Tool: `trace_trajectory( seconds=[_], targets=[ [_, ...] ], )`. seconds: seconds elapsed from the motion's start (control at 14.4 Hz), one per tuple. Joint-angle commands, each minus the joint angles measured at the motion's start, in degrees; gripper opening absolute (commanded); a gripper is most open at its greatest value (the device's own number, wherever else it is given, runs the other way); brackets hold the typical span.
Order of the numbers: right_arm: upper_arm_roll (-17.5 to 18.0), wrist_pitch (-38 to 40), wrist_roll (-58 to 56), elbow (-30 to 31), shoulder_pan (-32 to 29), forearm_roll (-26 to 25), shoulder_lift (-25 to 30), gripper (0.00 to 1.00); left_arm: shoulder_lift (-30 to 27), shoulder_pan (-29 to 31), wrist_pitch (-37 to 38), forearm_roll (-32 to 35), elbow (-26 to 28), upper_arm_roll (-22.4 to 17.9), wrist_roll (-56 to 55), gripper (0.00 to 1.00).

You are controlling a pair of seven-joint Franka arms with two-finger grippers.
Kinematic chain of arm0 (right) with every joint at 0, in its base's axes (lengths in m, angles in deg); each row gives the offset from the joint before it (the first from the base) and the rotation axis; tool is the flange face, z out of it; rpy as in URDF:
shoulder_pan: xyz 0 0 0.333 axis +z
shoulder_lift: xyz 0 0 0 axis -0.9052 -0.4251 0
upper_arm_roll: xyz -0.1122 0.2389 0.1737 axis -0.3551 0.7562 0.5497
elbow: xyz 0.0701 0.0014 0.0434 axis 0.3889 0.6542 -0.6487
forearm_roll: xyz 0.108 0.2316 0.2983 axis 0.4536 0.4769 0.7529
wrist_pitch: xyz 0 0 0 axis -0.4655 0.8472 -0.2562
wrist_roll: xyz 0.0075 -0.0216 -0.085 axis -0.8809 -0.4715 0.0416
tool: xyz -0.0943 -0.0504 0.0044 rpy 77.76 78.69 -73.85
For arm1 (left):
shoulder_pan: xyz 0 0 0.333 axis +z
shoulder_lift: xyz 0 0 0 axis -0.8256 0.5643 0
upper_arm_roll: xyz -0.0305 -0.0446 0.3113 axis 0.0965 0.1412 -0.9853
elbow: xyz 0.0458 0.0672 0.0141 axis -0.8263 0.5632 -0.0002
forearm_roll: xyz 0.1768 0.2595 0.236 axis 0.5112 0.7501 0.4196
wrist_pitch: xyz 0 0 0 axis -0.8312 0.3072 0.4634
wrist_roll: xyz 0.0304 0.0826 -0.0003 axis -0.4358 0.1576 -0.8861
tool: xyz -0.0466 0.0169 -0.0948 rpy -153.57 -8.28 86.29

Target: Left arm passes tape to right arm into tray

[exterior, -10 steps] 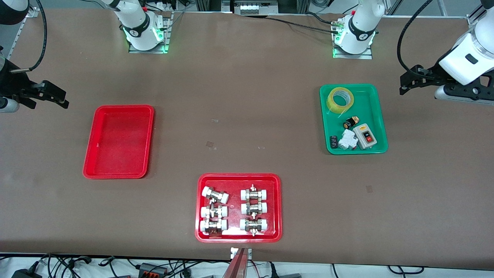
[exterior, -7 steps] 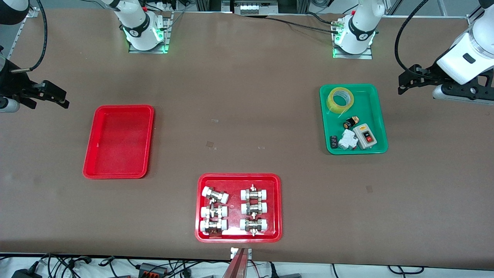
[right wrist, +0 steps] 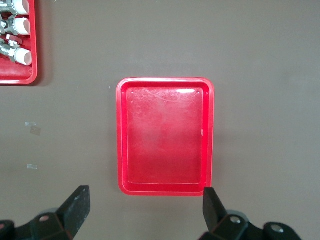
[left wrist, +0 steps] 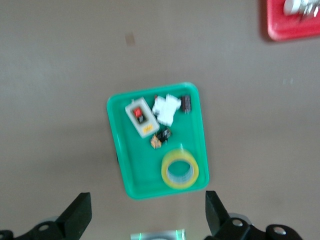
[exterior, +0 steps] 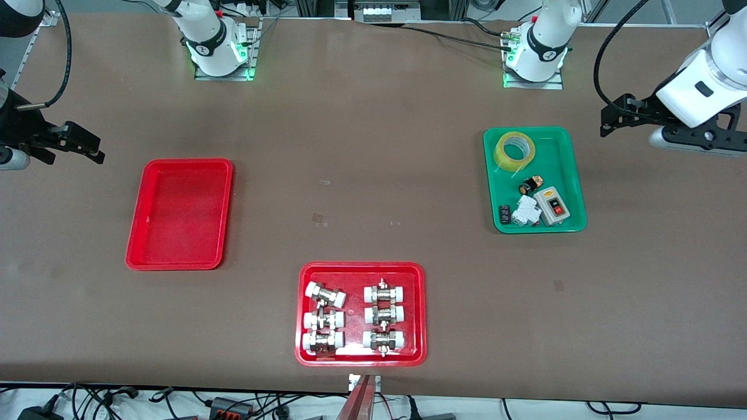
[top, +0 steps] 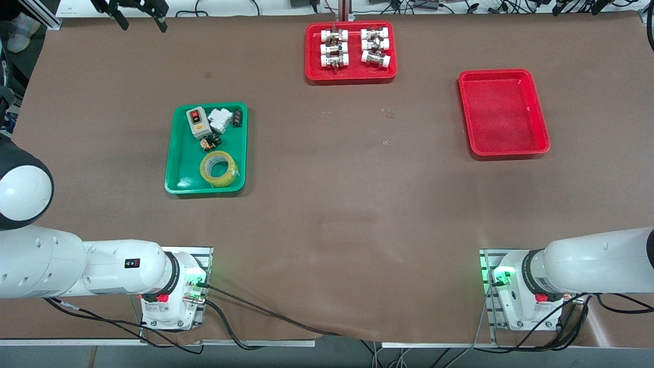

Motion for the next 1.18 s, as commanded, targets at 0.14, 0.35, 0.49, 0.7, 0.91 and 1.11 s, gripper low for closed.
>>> trace_trajectory(
  seconds=[0.14, 0.35, 0.49, 0.7, 0.91, 1.11],
  targets=[
    [0.2, -0.1, 0.3, 0.4, -0.1, 0.2, 0.7, 1.0, 0.8, 0.1, -2.3, -3.1, 15.3, 0.0, -2.0, 1.0],
    [0.2, 0.3, 0.3, 0.4, -0.2, 0.1, 0.8, 1.0, 1.8, 0.3, -10.3, -5.3, 28.1, 0.0, -2.6, 1.0],
    [0.1, 0.4, 0.3, 0.1, -0.3, 0.2, 0.8, 1.0, 3.4, -0.1, -15.9, -5.9, 35.3, 0.0, -2.5, 1.0],
    [-0.3, 2.4, 0.2, -0.2, -0.4, 0.2, 1.0, 1.0, 7.9, 0.5, -17.7, -6.0, 37.7, 0.0, -2.5, 1.0],
    [0.2, 2.4, 0.0, -0.6, -0.2, 0.1, 1.0, 1.0, 9.9, 2.2, -22.8, -6.0, 40.0, 0.0, -2.3, 1.0],
    [0.2, 2.1, 0.0, -0.6, -0.2, 0.1, 0.9, 1.0, 12.4, 2.2, -28.0, -6.0, 42.1, 0.1, -1.8, 1.0]
  ],
)
